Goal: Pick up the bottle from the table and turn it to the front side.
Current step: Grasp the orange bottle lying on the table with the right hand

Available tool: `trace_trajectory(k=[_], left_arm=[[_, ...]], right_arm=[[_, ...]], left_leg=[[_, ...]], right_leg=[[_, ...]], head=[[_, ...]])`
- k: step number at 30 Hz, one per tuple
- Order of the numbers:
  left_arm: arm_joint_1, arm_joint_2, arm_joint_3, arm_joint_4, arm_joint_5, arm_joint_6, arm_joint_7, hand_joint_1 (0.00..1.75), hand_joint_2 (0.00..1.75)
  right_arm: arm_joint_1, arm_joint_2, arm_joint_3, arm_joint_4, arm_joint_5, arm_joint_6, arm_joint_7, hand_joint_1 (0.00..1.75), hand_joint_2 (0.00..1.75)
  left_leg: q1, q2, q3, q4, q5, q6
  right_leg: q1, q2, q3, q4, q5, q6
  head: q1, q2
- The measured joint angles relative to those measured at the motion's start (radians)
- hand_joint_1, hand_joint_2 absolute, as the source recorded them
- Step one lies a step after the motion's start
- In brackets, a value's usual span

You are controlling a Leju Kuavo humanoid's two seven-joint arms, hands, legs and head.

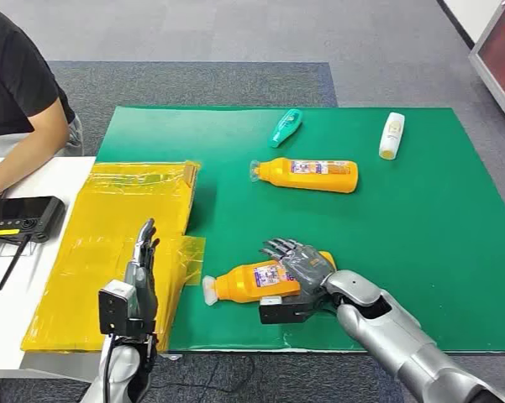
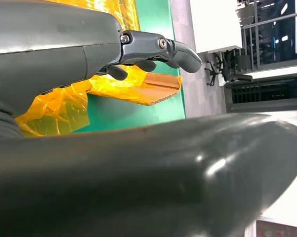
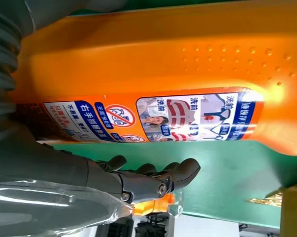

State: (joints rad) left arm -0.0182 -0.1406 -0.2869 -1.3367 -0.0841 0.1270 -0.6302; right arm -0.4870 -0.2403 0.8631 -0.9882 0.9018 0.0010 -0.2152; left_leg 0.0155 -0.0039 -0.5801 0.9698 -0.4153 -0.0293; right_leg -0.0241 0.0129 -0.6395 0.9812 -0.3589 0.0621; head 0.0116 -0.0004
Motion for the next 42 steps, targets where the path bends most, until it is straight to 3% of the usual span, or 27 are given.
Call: trace_trajectory(k=[4, 5, 8, 9, 11, 13, 14, 18, 20, 23, 25, 26, 28, 30, 35, 38, 42], left_arm=[[0.004, -0.001, 0.006, 0.000, -0.002, 0.000, -0.002, 0.00, 0.00], [0.005, -0.001, 0.008, 0.000, -0.002, 0.000, -0.002, 0.00, 0.00], [0.006, -0.002, 0.015, 0.000, -0.003, 0.000, -0.003, 0.00, 0.00], [0.006, -0.002, 0.016, 0.000, -0.004, 0.000, -0.003, 0.00, 0.00], [0.006, -0.002, 0.018, 0.000, -0.005, 0.000, -0.005, 0.00, 0.00], [0.006, -0.002, 0.021, 0.000, -0.007, 0.000, -0.006, 0.00, 0.00], [0.006, -0.003, 0.021, 0.000, -0.007, 0.000, -0.006, 0.00, 0.00], [0.006, -0.004, 0.024, 0.000, -0.010, 0.001, -0.009, 0.00, 0.00], [0.006, -0.004, 0.027, 0.000, -0.011, 0.002, -0.011, 0.00, 0.00], [0.006, -0.004, 0.032, 0.000, -0.011, 0.006, -0.015, 0.00, 0.00], [0.006, -0.004, 0.038, -0.001, -0.012, 0.011, -0.018, 0.00, 0.00], [0.006, -0.004, 0.041, -0.001, -0.012, 0.013, -0.018, 0.00, 0.00], [0.006, -0.004, 0.045, -0.002, -0.013, 0.015, -0.020, 0.00, 0.00], [0.006, -0.004, 0.046, -0.003, -0.014, 0.016, -0.020, 0.00, 0.00], [0.004, -0.004, 0.047, -0.007, -0.020, 0.017, -0.021, 0.00, 0.00], [0.001, -0.003, 0.047, -0.015, -0.017, 0.018, -0.022, 0.00, 0.00], [0.000, -0.002, 0.046, -0.039, -0.005, 0.025, -0.022, 0.00, 0.00]], right_arm=[[-0.005, 0.000, 0.006, 0.007, 0.000, 0.004, 0.015, 0.00, 1.75], [-0.007, 0.001, 0.008, 0.009, 0.000, 0.007, 0.017, 0.09, 1.75], [-0.015, 0.001, 0.011, 0.016, -0.007, 0.019, 0.017, 1.34, 1.75], [-0.017, 0.002, 0.013, 0.018, -0.011, 0.023, 0.014, 1.67, 1.75], [-0.022, 0.004, 0.015, 0.024, -0.018, 0.028, 0.010, 1.69, 1.75], [-0.026, 0.007, 0.017, 0.030, -0.022, 0.030, 0.008, 1.59, 1.75], [-0.029, 0.009, 0.017, 0.033, -0.024, 0.030, 0.008, 1.46, 1.75], [-0.039, 0.016, 0.020, 0.046, -0.030, 0.032, 0.008, 0.58, 1.75], [-0.043, 0.020, 0.022, 0.052, -0.033, 0.033, 0.008, 0.46, 1.75], [-0.050, 0.027, 0.026, 0.062, -0.033, 0.032, 0.010, 0.41, 1.75], [-0.054, 0.031, 0.028, 0.070, -0.033, 0.032, 0.011, 0.62, 1.75], [-0.055, 0.033, 0.029, 0.074, -0.033, 0.032, 0.011, 0.80, 1.75], [-0.058, 0.038, 0.032, 0.082, -0.035, 0.031, 0.010, 1.37, 1.75], [-0.059, 0.044, 0.033, 0.090, -0.039, 0.020, 0.004, 1.72, 1.75], [-0.050, 0.058, 0.023, 0.105, -0.117, -0.030, -0.079, 1.75, 1.75], [-0.003, 0.073, -0.029, 0.080, -0.238, -0.069, -0.178, 1.75, 1.75], [0.068, 0.093, -0.103, 0.016, -0.305, -0.094, -0.211, 1.75, 1.75]], left_leg=[[0.000, 0.000, 0.000, 0.000, 0.000, 0.000], [0.000, 0.000, 0.000, 0.000, 0.000, 0.000], [0.000, 0.000, 0.001, 0.000, 0.000, 0.000], [0.000, 0.000, 0.001, 0.000, 0.000, 0.000], [0.000, 0.000, 0.001, 0.000, 0.001, 0.000], [0.000, 0.000, 0.001, 0.000, 0.001, -0.001], [0.000, 0.000, 0.001, 0.000, 0.001, -0.001], [0.000, 0.000, 0.001, 0.000, 0.002, -0.001], [0.000, 0.000, 0.001, 0.000, 0.002, -0.001], [0.000, 0.000, 0.001, 0.000, 0.002, -0.001], [0.000, 0.000, 0.001, 0.000, 0.002, -0.001], [0.000, 0.000, 0.001, 0.000, 0.002, -0.001], [0.000, 0.000, 0.001, 0.000, 0.002, -0.001], [0.000, 0.000, 0.001, 0.000, 0.002, -0.002], [0.000, 0.000, 0.001, 0.000, 0.003, -0.002], [0.000, 0.000, 0.000, 0.000, 0.003, -0.002], [0.000, 0.000, -0.002, 0.000, 0.003, -0.002]], right_leg=[[0.000, 0.000, 0.000, 0.000, 0.000, 0.000], [0.000, 0.000, 0.000, 0.000, 0.000, 0.000], [0.000, 0.000, 0.000, 0.000, 0.001, 0.000], [0.000, 0.000, 0.000, 0.000, 0.001, 0.000], [0.000, 0.000, 0.000, 0.000, 0.001, 0.000], [0.000, 0.000, 0.000, 0.000, 0.002, 0.000], [0.000, 0.000, 0.000, 0.000, 0.002, -0.001], [0.000, 0.000, 0.000, 0.000, 0.003, -0.001], [0.000, 0.000, 0.000, 0.000, 0.003, -0.001], [0.000, 0.000, 0.000, 0.000, 0.003, -0.001], [0.000, 0.000, 0.000, 0.000, 0.003, -0.001], [0.000, 0.000, 0.000, 0.000, 0.003, -0.001], [0.000, 0.000, 0.000, 0.000, 0.003, -0.001], [0.000, 0.000, 0.000, 0.000, 0.003, -0.001], [0.000, 0.000, 0.000, 0.000, 0.004, -0.002], [0.001, 0.000, 0.000, 0.000, 0.004, -0.002], [0.001, 0.000, -0.002, 0.000, 0.003, -0.002]], head=[[0.000, 0.000], [0.000, 0.000], [0.000, 0.000], [0.000, 0.000], [0.000, 0.000], [0.000, 0.000], [0.000, 0.000], [0.000, 0.000], [0.000, 0.000], [0.000, 0.000], [0.000, 0.000], [0.000, 0.000], [0.000, 0.000], [0.000, 0.000], [0.000, 0.000], [0.000, 0.000], [0.000, 0.000]])
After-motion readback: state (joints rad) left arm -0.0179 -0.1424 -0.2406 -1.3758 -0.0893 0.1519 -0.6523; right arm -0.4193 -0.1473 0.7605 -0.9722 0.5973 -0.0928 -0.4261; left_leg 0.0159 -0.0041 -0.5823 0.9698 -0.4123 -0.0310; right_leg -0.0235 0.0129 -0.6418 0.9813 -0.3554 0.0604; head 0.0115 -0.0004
